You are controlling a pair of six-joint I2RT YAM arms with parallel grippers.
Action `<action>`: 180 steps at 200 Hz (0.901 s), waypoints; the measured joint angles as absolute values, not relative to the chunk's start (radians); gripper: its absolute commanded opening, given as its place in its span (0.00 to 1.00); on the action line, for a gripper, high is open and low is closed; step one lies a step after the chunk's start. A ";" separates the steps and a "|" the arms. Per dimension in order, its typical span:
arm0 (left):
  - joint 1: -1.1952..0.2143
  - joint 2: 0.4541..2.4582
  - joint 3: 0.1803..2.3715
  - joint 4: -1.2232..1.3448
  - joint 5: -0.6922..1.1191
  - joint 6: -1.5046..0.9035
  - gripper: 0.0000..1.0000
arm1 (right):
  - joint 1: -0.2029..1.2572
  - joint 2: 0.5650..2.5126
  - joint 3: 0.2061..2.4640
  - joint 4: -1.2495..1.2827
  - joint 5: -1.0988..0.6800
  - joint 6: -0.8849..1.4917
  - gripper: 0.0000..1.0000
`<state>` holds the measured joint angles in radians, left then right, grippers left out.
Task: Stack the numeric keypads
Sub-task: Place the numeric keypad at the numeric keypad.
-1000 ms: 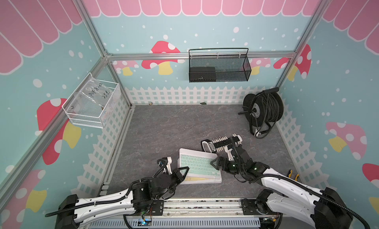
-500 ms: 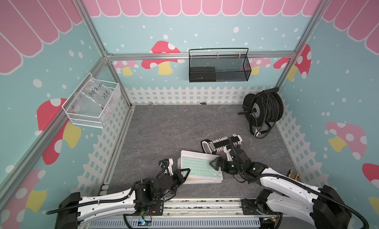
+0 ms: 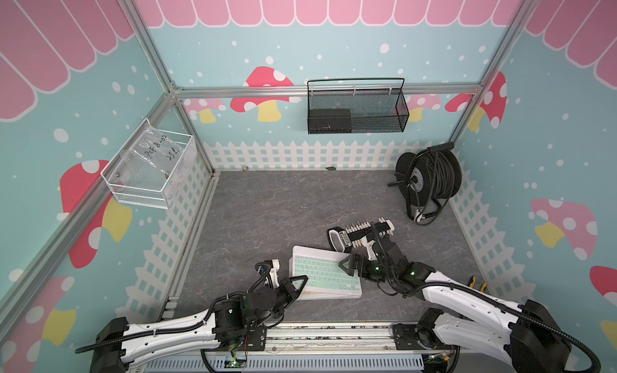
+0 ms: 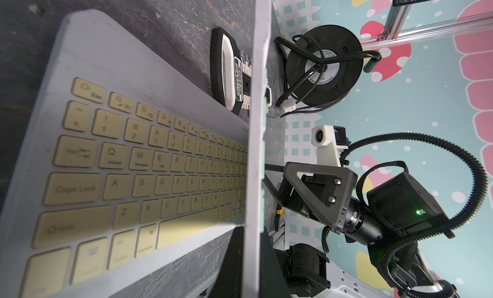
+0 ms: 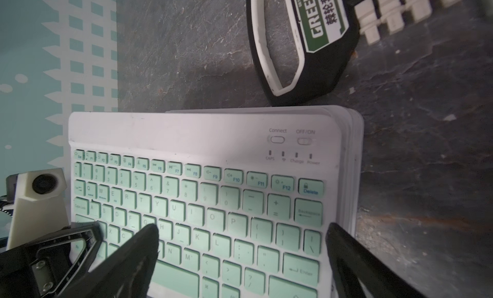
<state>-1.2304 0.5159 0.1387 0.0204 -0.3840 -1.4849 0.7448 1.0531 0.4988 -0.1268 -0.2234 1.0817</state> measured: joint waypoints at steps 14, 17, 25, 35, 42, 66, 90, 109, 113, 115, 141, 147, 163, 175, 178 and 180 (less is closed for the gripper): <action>-1.232 0.505 0.138 0.003 -0.382 -1.488 0.00 | 0.749 1.066 0.512 -0.128 -0.220 1.081 1.00; -1.232 0.505 0.138 0.001 -0.382 -1.489 0.00 | 0.751 1.068 0.515 -0.128 -0.219 1.081 1.00; -1.232 0.505 0.138 -0.003 -0.381 -1.489 0.00 | 0.754 1.077 0.522 -0.130 -0.216 1.081 1.00; -1.232 0.505 0.138 -0.006 -0.382 -1.490 0.00 | 0.755 1.083 0.525 -0.130 -0.213 1.081 1.00; -1.232 0.506 0.138 -0.004 -0.382 -1.490 0.00 | 0.756 1.084 0.525 -0.131 -0.209 1.081 1.00; -1.233 0.519 0.126 0.023 -0.385 -1.489 0.00 | 0.756 1.082 0.525 -0.139 -0.192 1.082 1.00; -1.233 0.534 0.107 0.056 -0.388 -1.496 0.00 | 0.756 1.052 0.525 -0.157 -0.170 1.082 1.00; -1.233 0.538 0.105 0.067 -0.390 -1.501 0.00 | 0.756 1.021 0.525 -0.175 -0.150 1.083 1.00; -1.233 0.538 0.105 0.068 -0.391 -1.502 0.00 | 0.756 1.016 0.525 -0.179 -0.147 1.083 1.00; -1.234 0.538 0.105 0.068 -0.391 -1.503 0.00 | 0.756 1.013 0.525 -0.181 -0.146 1.083 1.00; -1.235 0.529 0.099 0.069 -0.398 -1.504 0.00 | 0.756 1.005 0.524 -0.198 -0.139 1.087 1.00; -1.235 0.525 0.096 0.068 -0.400 -1.505 0.00 | 0.756 1.005 0.523 -0.201 -0.139 1.087 1.00; -1.238 0.513 0.091 0.065 -0.405 -1.509 0.00 | 0.756 1.012 0.523 -0.205 -0.140 1.089 1.00; -1.239 0.503 0.089 0.059 -0.410 -1.513 0.00 | 0.756 1.021 0.523 -0.205 -0.140 1.089 1.00; -1.239 0.500 0.089 0.057 -0.410 -1.514 0.00 | 0.756 1.023 0.523 -0.205 -0.140 1.089 1.00; -1.239 0.499 0.088 0.056 -0.411 -1.515 0.00 | 0.756 1.025 0.523 -0.205 -0.140 1.089 0.99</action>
